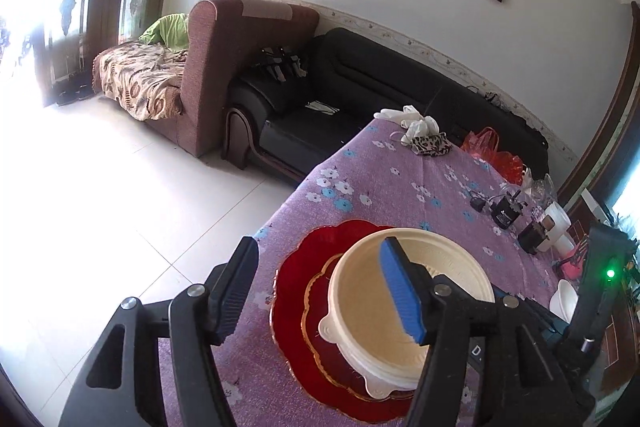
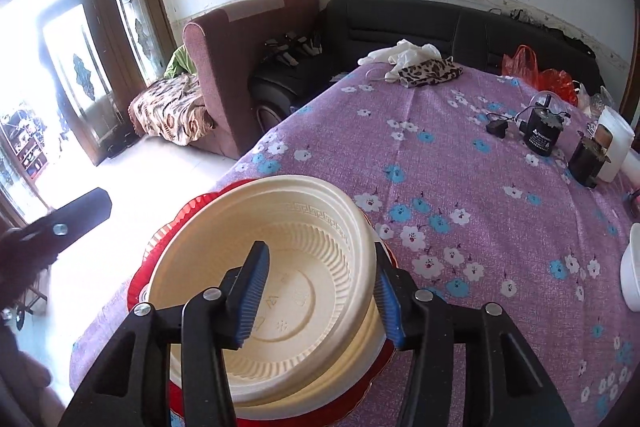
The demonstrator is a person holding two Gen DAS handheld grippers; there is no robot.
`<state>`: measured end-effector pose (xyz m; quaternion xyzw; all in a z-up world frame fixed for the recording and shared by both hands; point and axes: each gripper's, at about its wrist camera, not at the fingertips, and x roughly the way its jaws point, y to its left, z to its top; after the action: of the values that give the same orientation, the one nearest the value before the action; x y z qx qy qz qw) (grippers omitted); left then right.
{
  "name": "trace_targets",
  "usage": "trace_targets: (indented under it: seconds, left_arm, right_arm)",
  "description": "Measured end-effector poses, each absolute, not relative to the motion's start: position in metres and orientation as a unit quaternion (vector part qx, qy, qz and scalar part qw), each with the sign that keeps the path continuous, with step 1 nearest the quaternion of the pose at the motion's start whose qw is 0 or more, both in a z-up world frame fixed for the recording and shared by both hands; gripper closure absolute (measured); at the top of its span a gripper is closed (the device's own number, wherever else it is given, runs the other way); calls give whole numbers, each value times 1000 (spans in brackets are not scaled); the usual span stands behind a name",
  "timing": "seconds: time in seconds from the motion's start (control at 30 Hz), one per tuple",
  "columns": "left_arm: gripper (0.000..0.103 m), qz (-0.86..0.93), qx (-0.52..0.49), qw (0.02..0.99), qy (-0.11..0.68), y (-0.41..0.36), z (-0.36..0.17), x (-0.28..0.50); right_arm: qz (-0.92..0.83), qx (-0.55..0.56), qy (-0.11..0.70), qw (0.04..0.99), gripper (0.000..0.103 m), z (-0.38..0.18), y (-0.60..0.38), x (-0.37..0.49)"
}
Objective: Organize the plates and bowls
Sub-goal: 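Carry the cream plate onto the stacked bowls and open both grippers, then move both grippers back across the table toward the smaller white bowl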
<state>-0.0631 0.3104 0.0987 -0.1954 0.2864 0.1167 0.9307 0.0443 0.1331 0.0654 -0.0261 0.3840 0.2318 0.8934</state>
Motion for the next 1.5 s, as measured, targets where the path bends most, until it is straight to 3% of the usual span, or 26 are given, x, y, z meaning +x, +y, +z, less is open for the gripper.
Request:
trace_targets:
  seconds: [0.13,0.2,0.27,0.33,0.57,0.63,0.73,1.1,1.5]
  left_arm:
    - [34,122,-223,929,269,318,107,-94]
    - [27,128,-232,930,255,319,112,-110]
    - [24,143,-224,935,234,315,120,-125]
    - [22,160,-204,942,212,308,129,-137]
    - [5,235,-92,955,155,258,156,-160]
    - [1,253,-40,956,144,232,161,-160]
    - [0,233,1,962,142,201,162,-159]
    - [0,117,80,968,206,94,132,-130]
    - [0,67,92,962,248,51,118,-121]
  right_arm:
    - [227,-34,372,900,47,66,135,40]
    - [225,-38,362,904,47,67,134,34]
    - [216,-38,349,911,37,71,130,31]
    - [215,-33,337,916,28,76,124,28]
    - [193,-7,284,939,28,111,84,6]
    - [178,0,260,949,23,122,66,-6]
    - [156,7,232,960,12,131,32,-24]
    - [98,56,266,957,12,112,-108,-50]
    - [22,119,260,958,12,113,-233,-74]
